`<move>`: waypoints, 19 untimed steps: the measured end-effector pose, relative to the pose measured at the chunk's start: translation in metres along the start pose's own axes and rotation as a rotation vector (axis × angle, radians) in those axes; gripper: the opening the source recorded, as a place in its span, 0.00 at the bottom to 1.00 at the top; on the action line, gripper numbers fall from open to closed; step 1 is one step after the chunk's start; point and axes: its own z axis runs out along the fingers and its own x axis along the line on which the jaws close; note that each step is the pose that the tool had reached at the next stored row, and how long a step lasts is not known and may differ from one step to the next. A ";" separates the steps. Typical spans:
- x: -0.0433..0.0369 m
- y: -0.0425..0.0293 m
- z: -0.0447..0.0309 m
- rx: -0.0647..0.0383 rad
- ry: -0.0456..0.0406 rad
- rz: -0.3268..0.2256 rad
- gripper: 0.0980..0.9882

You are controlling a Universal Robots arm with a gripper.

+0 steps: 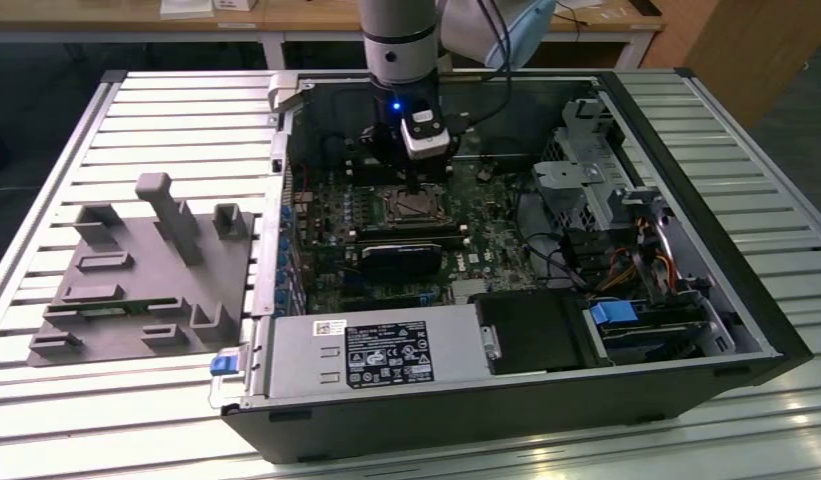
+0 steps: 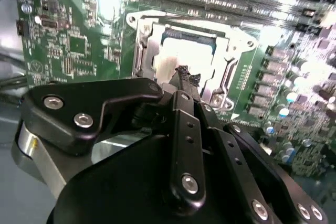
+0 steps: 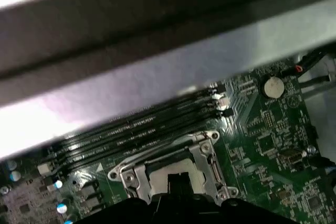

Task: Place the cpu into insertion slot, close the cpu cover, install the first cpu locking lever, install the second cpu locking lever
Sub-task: 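Install the first cpu locking lever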

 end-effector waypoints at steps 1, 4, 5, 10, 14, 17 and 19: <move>-0.0001 -0.0005 0.0000 0.002 -0.0005 -0.001 0.00; -0.0004 -0.0012 0.0000 0.001 -0.0010 -0.016 0.00; -0.0004 -0.0013 0.0000 0.000 -0.0011 -0.023 0.00; -0.0018 -0.0015 -0.0089 -0.002 -0.0013 -0.035 0.00; -0.0039 -0.0017 -0.0238 -0.002 -0.0012 -0.035 0.00; -0.0052 -0.0027 -0.0284 -0.002 -0.0012 -0.035 0.00; -0.0064 -0.0045 -0.0289 -0.002 -0.0010 -0.035 0.00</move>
